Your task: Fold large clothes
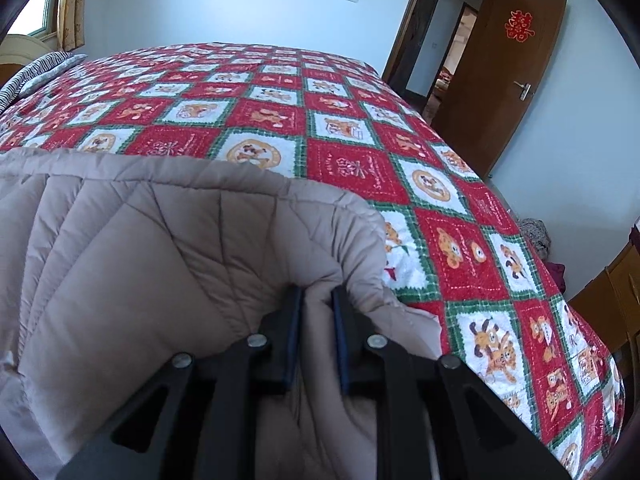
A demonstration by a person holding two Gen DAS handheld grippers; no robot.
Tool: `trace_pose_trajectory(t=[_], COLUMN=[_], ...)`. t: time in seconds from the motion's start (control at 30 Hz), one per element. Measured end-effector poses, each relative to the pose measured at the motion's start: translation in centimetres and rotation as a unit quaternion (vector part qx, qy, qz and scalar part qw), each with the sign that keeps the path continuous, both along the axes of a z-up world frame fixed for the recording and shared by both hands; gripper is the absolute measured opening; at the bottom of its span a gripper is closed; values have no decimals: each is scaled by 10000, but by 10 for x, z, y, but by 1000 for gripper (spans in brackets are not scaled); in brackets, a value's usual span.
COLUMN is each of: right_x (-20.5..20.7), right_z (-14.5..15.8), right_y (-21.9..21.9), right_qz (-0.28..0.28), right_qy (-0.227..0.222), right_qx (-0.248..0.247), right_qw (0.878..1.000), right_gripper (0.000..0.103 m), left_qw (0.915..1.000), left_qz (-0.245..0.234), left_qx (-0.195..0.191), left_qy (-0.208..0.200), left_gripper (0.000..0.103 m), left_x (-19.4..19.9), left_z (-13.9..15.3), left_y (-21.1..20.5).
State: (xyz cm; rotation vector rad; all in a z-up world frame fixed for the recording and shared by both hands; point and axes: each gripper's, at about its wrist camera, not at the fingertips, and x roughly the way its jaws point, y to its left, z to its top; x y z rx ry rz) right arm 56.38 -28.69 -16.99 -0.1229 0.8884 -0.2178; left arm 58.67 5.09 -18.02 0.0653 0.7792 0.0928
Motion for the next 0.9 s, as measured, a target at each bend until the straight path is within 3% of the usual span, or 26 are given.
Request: trace_pose_trajectory(t=[0.07,0.13,0.17,0.3,0.47,0.6,0.9], right_x=[-10,-27,-36,-47,-36,-27,-25], right_z=[15,36,49,77,54,23,2], right_y=[-1,8,17,72,130,139,143], right_qz=[-122,-214,-183,352,804,865,806], right_qy=[-70,-444,-721,-1102,-933,-636,-495], right_qx=[160,306,344,565,290,172,28], right_qw=[9998,9983,9966,9917,9920,9941,9955], right_gripper=[38,76,78,78,78,78,85], left_qw=[10000,10000,10000,9999,9999,10000,10000], left_qz=[5,10,10,18,29,24,21], left_qx=[27,71,83,111,133,87,-1], left_qy=[-9,-14,-16,-28,-39,-40,-49], left_gripper=[102,102,102,102,102,102,102], left_x=[0,0,0,0,-1,-1,-2], left_z=[0,0,0,0,0,0,1], left_y=[0,-1,-2,-3,-3,-2,0])
